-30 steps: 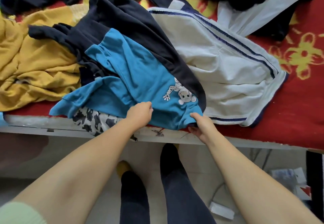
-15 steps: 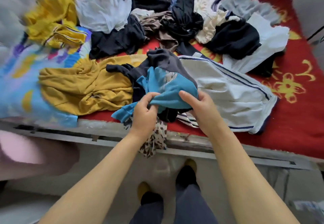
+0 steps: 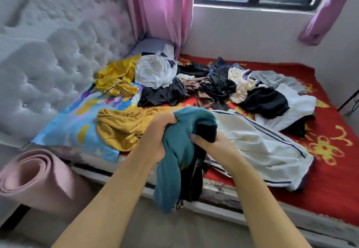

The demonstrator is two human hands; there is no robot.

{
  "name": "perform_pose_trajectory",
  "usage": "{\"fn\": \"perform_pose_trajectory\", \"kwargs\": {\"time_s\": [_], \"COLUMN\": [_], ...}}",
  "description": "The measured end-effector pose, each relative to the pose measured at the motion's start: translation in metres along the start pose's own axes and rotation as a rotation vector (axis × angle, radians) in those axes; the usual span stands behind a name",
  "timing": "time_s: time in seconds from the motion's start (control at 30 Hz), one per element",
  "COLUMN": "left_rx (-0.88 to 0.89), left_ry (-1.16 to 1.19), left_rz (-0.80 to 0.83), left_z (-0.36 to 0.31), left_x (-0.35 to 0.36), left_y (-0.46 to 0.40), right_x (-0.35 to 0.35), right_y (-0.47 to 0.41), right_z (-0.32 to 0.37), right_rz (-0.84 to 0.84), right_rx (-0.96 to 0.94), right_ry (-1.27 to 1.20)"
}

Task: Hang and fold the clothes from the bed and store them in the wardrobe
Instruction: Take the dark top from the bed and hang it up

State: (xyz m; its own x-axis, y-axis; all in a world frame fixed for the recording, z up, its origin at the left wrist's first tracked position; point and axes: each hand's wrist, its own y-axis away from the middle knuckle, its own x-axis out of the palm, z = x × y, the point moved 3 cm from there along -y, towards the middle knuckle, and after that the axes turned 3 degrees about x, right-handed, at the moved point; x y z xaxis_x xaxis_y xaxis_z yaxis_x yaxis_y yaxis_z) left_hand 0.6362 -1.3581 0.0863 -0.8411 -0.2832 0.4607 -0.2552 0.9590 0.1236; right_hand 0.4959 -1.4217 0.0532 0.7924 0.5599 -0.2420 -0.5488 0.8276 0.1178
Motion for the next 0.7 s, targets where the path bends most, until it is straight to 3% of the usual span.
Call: {"fn": "perform_pose_trajectory", "kwargs": {"time_s": [0.13,0.23,0.37,0.47,0.7], "left_rx": [0.108,0.262,0.55,0.644,0.456], "left_ry": [0.011,-0.238,-0.859,-1.173,-1.118], "left_rz": [-0.269,-0.416,-0.206,0.007,-0.137], "left_z": [-0.015,-0.013,0.007,0.037,0.03], "left_x": [-0.015,-0.019,0.026,0.07,0.069], "left_y": [0.028,0.053,0.103,0.143,0.203], "right_x": [-0.01,-0.024,-0.036,-0.023,0.022], "right_y": [0.02,0.044,0.082,0.119,0.188], "right_z": [0.006,0.015,0.032,0.045,0.07], "right_rz": [-0.092,-0.103,-0.125,0.009,0.249], "right_rx": [-0.025,-0.016,-0.078,-0.185,-0.265], "right_ry": [0.05,-0.055,-0.144,0.011,0.224]}}
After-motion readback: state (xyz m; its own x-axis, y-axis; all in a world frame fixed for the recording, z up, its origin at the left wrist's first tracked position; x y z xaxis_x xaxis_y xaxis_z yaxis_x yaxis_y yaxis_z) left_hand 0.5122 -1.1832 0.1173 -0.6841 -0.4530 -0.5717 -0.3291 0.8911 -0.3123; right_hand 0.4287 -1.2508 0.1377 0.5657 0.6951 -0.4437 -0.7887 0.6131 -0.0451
